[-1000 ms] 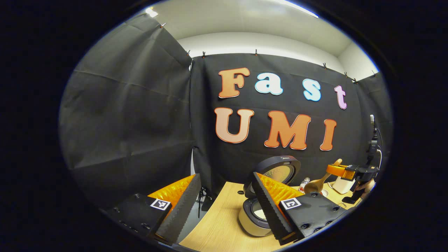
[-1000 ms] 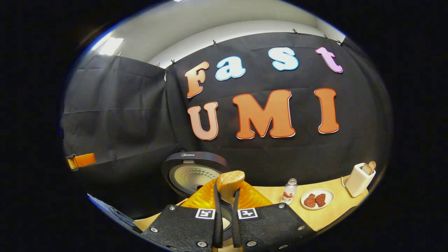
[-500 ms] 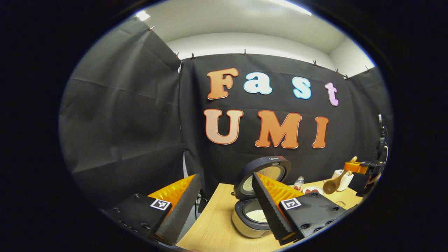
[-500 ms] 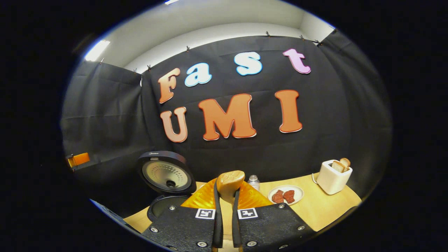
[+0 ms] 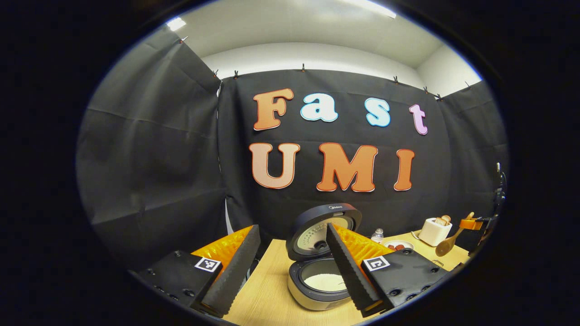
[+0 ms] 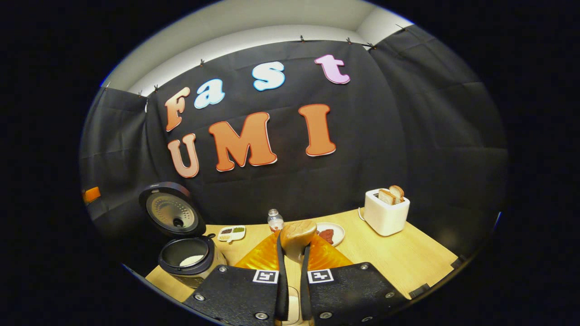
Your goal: Close the left gripper, press the button to open the rice cooker; take a wooden spoon from the chopstick holder with the right hand, scoop a spoonful of rice and pour it into the rice cooker, then put the wooden spoon back into the chopstick holder.
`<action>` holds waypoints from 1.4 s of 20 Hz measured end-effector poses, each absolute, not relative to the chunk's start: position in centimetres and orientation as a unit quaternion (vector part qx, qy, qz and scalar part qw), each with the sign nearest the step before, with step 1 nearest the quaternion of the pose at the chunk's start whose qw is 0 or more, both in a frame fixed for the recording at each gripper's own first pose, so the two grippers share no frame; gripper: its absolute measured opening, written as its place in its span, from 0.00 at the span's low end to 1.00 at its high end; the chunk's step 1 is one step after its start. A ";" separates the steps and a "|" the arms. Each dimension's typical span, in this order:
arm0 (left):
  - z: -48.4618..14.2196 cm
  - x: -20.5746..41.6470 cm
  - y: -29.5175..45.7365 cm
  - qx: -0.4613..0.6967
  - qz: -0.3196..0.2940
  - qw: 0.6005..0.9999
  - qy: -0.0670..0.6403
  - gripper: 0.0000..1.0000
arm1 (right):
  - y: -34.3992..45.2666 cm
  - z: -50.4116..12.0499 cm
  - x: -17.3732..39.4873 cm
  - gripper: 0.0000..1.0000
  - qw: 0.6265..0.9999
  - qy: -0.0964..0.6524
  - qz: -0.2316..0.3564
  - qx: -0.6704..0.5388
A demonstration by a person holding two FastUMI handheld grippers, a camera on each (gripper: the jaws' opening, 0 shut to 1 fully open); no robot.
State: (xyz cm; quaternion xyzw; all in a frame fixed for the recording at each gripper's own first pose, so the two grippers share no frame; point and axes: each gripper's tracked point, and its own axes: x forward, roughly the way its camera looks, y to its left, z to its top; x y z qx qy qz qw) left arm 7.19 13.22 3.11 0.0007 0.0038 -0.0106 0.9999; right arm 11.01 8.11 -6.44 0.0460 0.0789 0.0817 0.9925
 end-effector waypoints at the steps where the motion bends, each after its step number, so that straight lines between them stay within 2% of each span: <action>1: 3.4 7.1 12.9 0.002 -0.010 1.000 0.002 0.97 | 7.4 -7.2 11.0 0.10 0.992 0.085 0.078 0.049; 13: 3.3 5.6 10.4 0.003 0.015 1.000 0.013 0.96 | 4.7 -18.0 13.4 0.09 0.975 0.183 0.086 0.091; 20: 3.3 4.9 10.1 0.016 0.039 0.999 0.015 0.97 | 3.9 -20.9 14.2 0.13 0.962 0.211 0.091 0.144; 24: 3.5 5.1 9.1 0.016 0.041 0.999 0.016 0.96 | 1.2 -20.1 14.9 0.24 0.967 0.205 0.056 0.138; 25: 3.6 5.2 8.7 0.016 0.041 0.999 0.016 0.96 | 0.3 -19.6 15.0 0.31 0.971 0.199 0.046 0.127; 26: 3.7 5.2 8.3 0.016 0.041 0.999 0.016 0.98 | -0.3 -18.9 14.9 0.46 0.972 0.196 0.044 0.120; 28: 3.9 5.3 7.2 0.013 0.036 0.999 0.016 1.00 | -1.6 -17.3 14.9 0.63 0.976 0.186 0.039 0.106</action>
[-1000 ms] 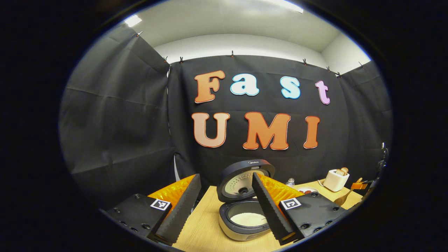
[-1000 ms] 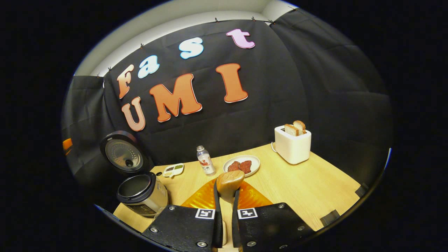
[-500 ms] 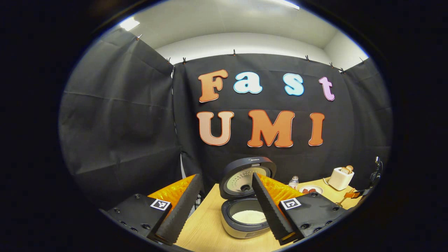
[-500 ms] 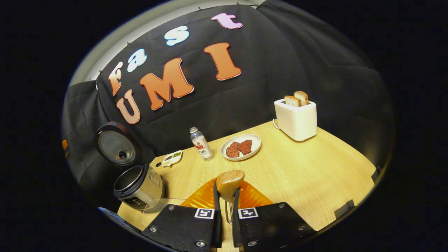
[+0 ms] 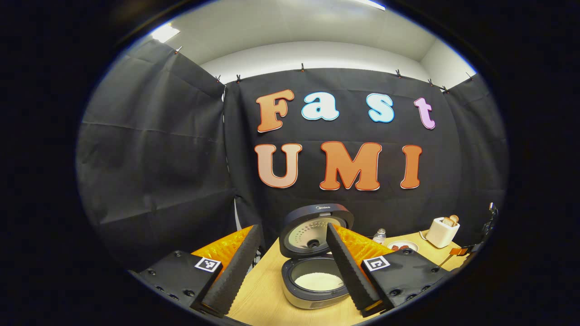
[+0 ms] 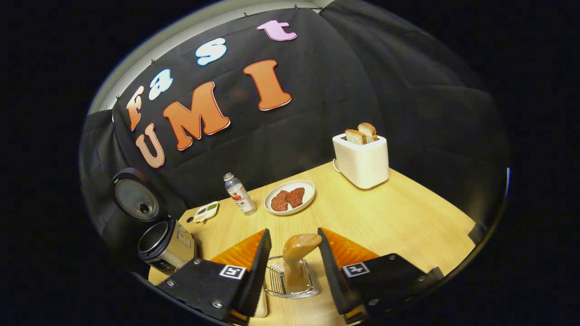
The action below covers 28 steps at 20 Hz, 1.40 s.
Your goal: Close the left gripper, press the button to open the rice cooker; take a wooden spoon from the chopstick holder with the right hand, scoop a spoonful of rice and pour it into the rice cooker, then put the wooden spoon back into the chopstick holder.
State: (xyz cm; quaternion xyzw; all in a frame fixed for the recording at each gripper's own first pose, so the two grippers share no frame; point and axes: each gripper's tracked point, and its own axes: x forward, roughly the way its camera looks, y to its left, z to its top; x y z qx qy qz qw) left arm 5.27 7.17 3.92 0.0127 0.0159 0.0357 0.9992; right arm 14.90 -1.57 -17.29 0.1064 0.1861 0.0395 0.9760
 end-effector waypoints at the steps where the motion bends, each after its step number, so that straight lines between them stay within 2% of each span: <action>1: 4.6 6.2 6.3 0.013 0.034 0.999 0.016 1.00 | -2.3 -16.4 15.1 0.79 0.979 0.179 0.034 0.096; 3: 5.0 6.3 5.5 0.020 0.036 0.999 0.016 0.98 | -3.5 -14.2 15.0 0.94 0.983 0.165 0.022 0.072; 4: 5.3 6.4 5.0 0.022 0.034 0.999 0.013 0.95 | -4.0 -13.2 15.0 0.94 0.985 0.160 0.016 0.060; 13: 8.6 12.5 -0.4 0.003 0.001 1.000 0.011 1.00 | -5.8 -2.2 12.9 0.95 0.995 0.095 0.003 0.002; 16: 10.2 15.7 -2.7 -0.018 -0.022 1.000 0.012 0.95 | -6.8 0.1 11.8 0.95 0.997 0.081 -0.018 -0.005; 17: 11.1 17.0 -3.0 -0.018 -0.023 1.000 0.005 1.00 | -6.9 0.7 11.5 0.95 0.997 0.076 -0.019 -0.007; 18: 11.3 17.6 -2.6 -0.015 -0.022 1.000 -0.001 0.95 | -6.9 1.1 11.3 0.95 0.997 0.070 -0.018 -0.009; 28: 7.7 32.8 -0.3 -0.014 -0.007 0.998 0.066 0.98 | -9.4 0.1 9.1 0.95 0.994 0.083 -0.063 0.013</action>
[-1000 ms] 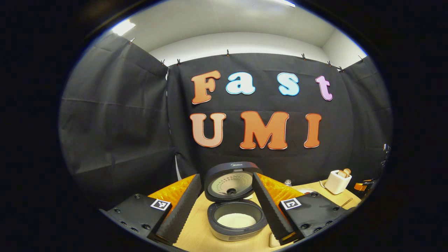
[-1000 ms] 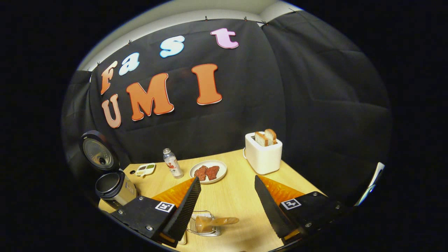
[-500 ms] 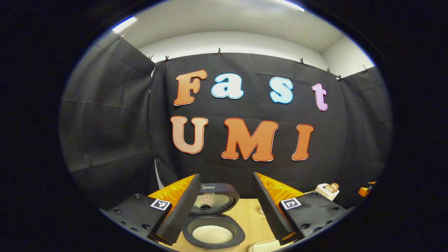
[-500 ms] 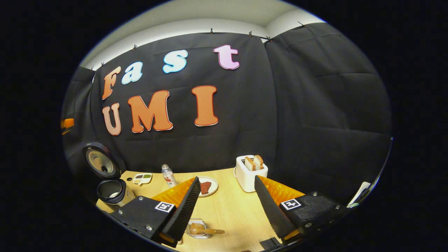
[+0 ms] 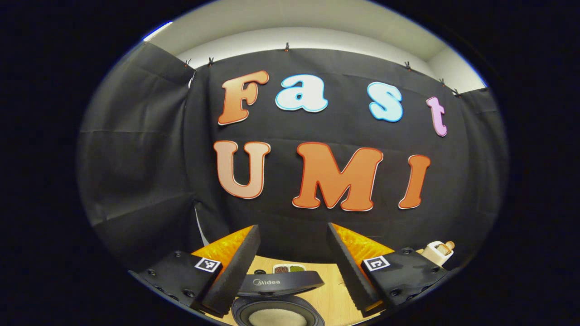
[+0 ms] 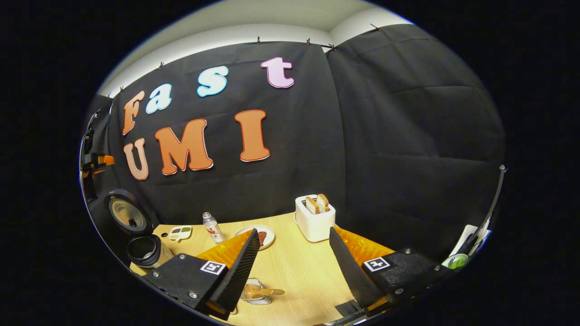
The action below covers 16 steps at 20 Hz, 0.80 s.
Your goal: Close the left gripper, press the button to open the rice cooker; take a wooden spoon from the chopstick holder with the right hand, scoop a spoonful of rice and pour it into the rice cooker, then put the wooden spoon back into the chopstick holder.
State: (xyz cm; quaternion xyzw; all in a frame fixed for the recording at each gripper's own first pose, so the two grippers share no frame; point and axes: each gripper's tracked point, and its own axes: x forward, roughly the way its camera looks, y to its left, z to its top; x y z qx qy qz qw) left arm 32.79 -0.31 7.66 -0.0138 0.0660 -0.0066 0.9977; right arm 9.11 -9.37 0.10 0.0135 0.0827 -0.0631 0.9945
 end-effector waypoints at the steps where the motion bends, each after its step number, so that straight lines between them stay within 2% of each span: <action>1: 6.7 33.9 0.3 -0.007 -0.001 0.997 0.081 0.98 | -9.9 0.3 9.1 0.95 0.994 0.079 -0.071 0.006; 4: 2.8 36.1 1.8 -0.005 0.013 0.991 0.130 0.96 | -10.1 1.3 8.6 0.95 0.994 0.069 -0.083 -0.005; 5: 1.3 36.4 1.7 -0.008 0.011 0.989 0.145 0.99 | -10.0 1.5 8.5 0.95 0.994 0.067 -0.084 -0.007; 6: -0.1 36.4 2.0 -0.003 0.014 0.987 0.162 0.96 | -10.0 1.7 8.4 0.95 0.994 0.065 -0.084 -0.008; 7: -1.2 36.5 2.4 0.003 0.020 0.985 0.173 0.99 | -9.9 1.8 8.3 0.95 0.994 0.063 -0.084 -0.008; 11: -3.1 36.1 1.8 -0.002 0.013 0.981 0.194 0.99 | -9.5 1.8 8.2 0.95 0.995 0.062 -0.084 -0.006; 12: -3.3 35.9 2.2 0.010 0.017 0.982 0.189 0.96 | -9.3 1.8 8.2 0.95 0.995 0.062 -0.083 -0.006; 13: -3.4 35.7 2.1 0.011 0.015 0.982 0.186 1.00 | -9.2 1.8 8.1 0.95 0.995 0.062 -0.082 -0.007; 16: -3.5 34.2 1.8 0.011 0.011 0.983 0.183 1.00 | -8.6 1.9 8.0 0.95 0.995 0.061 -0.073 -0.008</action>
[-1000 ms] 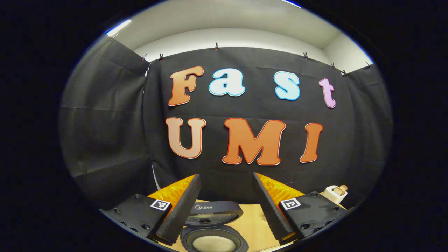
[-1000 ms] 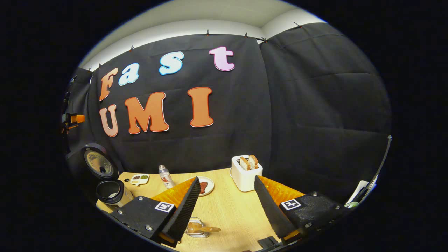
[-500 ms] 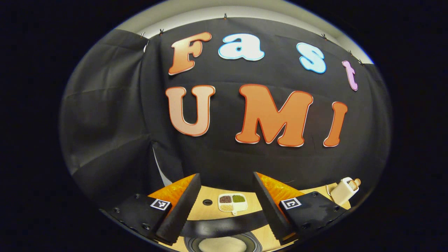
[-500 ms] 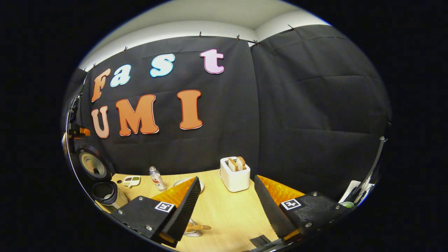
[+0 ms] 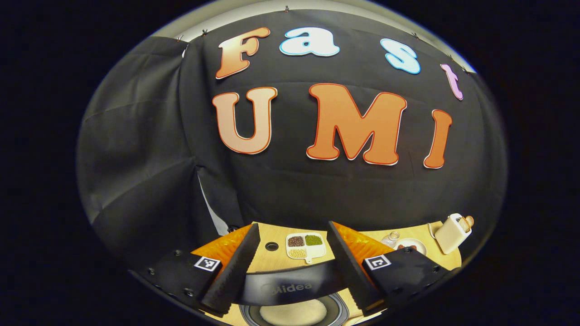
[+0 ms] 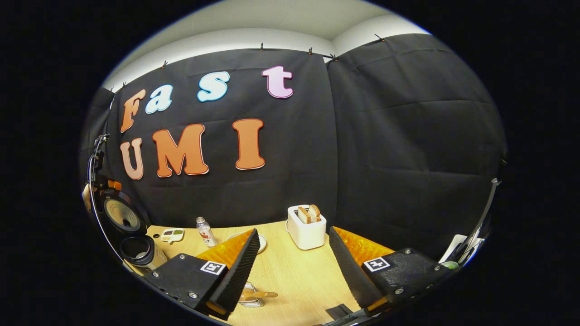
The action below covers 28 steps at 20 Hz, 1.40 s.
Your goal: Close the left gripper, press the button to open the rice cooker; take a wooden spoon from the chopstick holder with the right hand, scoop a spoonful of rice and pour it into the rice cooker, then put the wooden spoon back into the chopstick holder.
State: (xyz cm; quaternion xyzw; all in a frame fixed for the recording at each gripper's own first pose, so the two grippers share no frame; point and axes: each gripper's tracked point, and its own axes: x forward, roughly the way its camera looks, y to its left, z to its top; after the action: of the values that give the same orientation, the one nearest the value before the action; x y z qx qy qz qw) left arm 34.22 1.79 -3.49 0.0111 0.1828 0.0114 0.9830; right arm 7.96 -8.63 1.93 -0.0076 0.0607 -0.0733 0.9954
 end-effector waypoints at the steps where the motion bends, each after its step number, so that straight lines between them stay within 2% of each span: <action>1: -3.5 33.6 1.6 0.013 0.010 0.983 0.181 1.00 | -8.4 2.0 7.9 0.95 0.996 0.059 -0.069 -0.009; 3: -4.1 31.7 1.1 0.015 0.008 0.985 0.174 1.00 | -8.0 2.0 8.0 0.95 0.996 0.060 -0.060 -0.016; 4: -4.4 30.8 0.8 0.013 0.007 0.985 0.171 0.96 | -7.8 2.0 8.0 0.95 0.996 0.061 -0.056 -0.020; 5: -4.9 29.7 0.5 0.011 0.005 0.985 0.170 1.00 | -7.6 2.0 8.0 0.95 0.997 0.061 -0.050 -0.021; 6: -5.3 28.7 0.3 0.012 0.002 0.986 0.166 0.96 | -7.3 2.0 8.0 0.95 0.997 0.062 -0.043 -0.018; 7: -5.9 27.6 -0.1 0.013 -0.002 0.987 0.161 1.00 | -6.6 2.1 8.0 0.95 0.998 0.061 -0.030 -0.011; 9: -7.2 26.0 -0.5 0.008 -0.007 0.987 0.160 1.00 | -5.8 1.8 7.8 0.95 0.998 0.065 -0.012 -0.005; 10: -8.4 24.9 -0.6 0.005 -0.007 0.986 0.165 1.00 | -5.6 1.8 7.7 0.95 0.998 0.065 -0.006 -0.010; 11: -9.5 23.8 -0.9 0.004 -0.006 0.986 0.167 0.96 | -5.3 1.7 7.7 0.95 0.998 0.062 0.000 -0.018; 12: -10.6 22.7 -1.1 0.003 -0.005 0.986 0.167 1.00 | -4.9 1.7 7.6 0.95 0.998 0.062 0.006 -0.025; 14: -13.3 20.8 -1.4 0.001 0.002 0.986 0.170 1.00 | -4.3 1.3 7.3 0.95 0.997 0.067 0.018 -0.034; 15: -14.8 20.0 -1.5 0.000 0.005 0.985 0.174 0.96 | -4.2 1.1 7.3 0.95 0.997 0.069 0.021 -0.038; 16: -16.4 19.4 -1.5 0.000 0.010 0.984 0.178 1.00 | -4.1 1.2 7.2 0.95 0.996 0.070 0.023 -0.041; 17: -17.5 19.0 -1.1 0.008 0.019 0.984 0.175 0.96 | -4.2 1.3 7.1 0.95 0.996 0.069 0.023 -0.043; 19: -18.6 18.7 -1.1 0.019 0.018 0.987 0.161 0.95 | -4.5 1.5 7.0 0.95 0.997 0.065 0.020 -0.045; 20: -19.1 18.6 -1.1 0.025 0.017 0.988 0.153 1.00 | -4.7 1.4 6.9 0.95 0.997 0.065 0.019 -0.045; 21: -19.3 18.6 -1.1 0.025 0.018 0.989 0.147 0.95 | -4.9 1.1 6.9 0.95 0.997 0.068 0.017 -0.044; 22: -19.6 18.4 -1.1 0.022 0.019 0.989 0.146 1.00 | -5.1 0.9 6.8 0.95 0.996 0.072 0.015 -0.043; 26: -21.7 17.7 -1.2 0.031 0.020 0.986 0.164 1.00 | -5.7 0.1 6.5 0.95 0.996 0.080 0.010 -0.034; 27: -22.1 17.4 -1.3 0.029 0.021 0.985 0.167 0.95 | -5.9 -0.1 6.4 0.95 0.996 0.082 0.008 -0.032; 28: -21.6 17.6 -1.2 0.033 0.020 0.988 0.151 0.95 | -6.0 -0.1 6.4 0.95 0.996 0.083 0.008 -0.030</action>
State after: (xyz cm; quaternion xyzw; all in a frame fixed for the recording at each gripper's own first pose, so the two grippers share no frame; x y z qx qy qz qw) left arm 17.61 -1.18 -21.62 0.0327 0.1510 0.0199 0.9878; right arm 6.36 -5.97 -0.10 -0.0301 0.0828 0.0080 0.9961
